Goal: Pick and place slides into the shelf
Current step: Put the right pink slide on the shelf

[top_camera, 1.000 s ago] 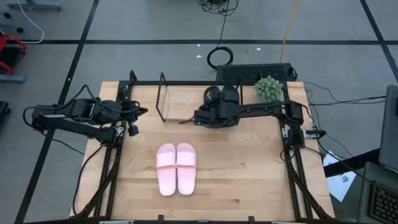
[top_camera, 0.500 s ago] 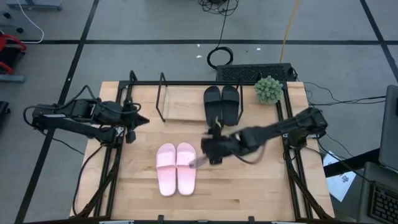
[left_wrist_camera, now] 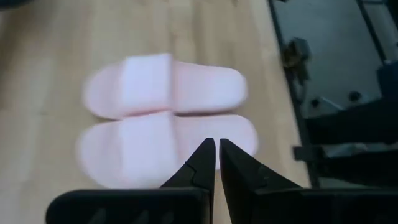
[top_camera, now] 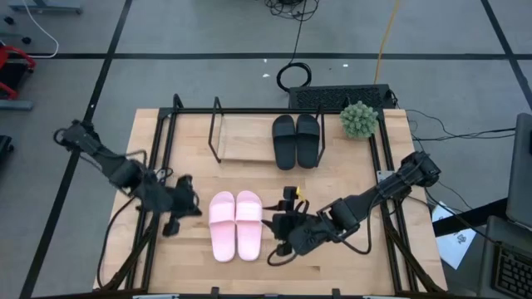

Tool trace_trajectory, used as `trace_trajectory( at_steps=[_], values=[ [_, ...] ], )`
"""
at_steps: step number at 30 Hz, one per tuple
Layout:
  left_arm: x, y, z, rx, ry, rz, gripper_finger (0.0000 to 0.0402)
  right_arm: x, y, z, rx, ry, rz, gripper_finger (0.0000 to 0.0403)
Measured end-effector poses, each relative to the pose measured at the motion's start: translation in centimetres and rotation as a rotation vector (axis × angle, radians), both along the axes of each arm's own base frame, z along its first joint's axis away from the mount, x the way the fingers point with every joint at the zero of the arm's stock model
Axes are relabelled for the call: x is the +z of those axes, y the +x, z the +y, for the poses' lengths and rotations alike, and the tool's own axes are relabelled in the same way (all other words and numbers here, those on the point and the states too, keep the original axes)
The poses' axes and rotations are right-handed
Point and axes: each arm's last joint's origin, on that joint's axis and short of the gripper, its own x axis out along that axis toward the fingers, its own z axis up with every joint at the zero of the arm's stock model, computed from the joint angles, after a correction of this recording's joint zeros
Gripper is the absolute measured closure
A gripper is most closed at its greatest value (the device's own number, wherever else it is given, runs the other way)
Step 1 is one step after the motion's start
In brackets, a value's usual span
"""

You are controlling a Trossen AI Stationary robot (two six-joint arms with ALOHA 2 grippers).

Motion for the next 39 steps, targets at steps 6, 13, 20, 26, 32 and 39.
trace_trajectory(
  at_steps=[6, 13, 20, 26, 32, 39],
  values=[
    [-1.8, 0.2, -3.5, -0.011, 0.012, 0.076, 0.0378, -0.1, 0.0, 0.4, 0.01, -0.004, -0.01, 0.0248],
    [-4.8, 2.6, -6.3, -0.008, 0.081, 0.126, 0.0378, -0.3, 0.0, 0.0, 0.04, -0.086, 0.044, 0.0248],
    [-6.5, 4.7, -6.3, 0.087, 0.074, 0.169, 0.0378, -1.0, -0.9, 0.3, 0.058, -0.131, 0.134, 0.0248],
    [-7.0, 6.0, -6.4, 0.151, 0.004, 0.165, 0.0378, -1.3, -1.5, 0.9, 0.097, -0.136, 0.173, 0.0248],
    [-6.9, 5.8, -6.0, 0.191, 0.007, 0.176, 0.0378, -1.9, -0.6, 0.9, 0.203, -0.028, 0.21, 0.0248],
    [-6.8, 4.7, -5.1, 0.255, 0.07, 0.233, 0.0378, -4.8, 1.8, 0.8, 0.25, 0.009, 0.265, 0.0248]
  ],
)
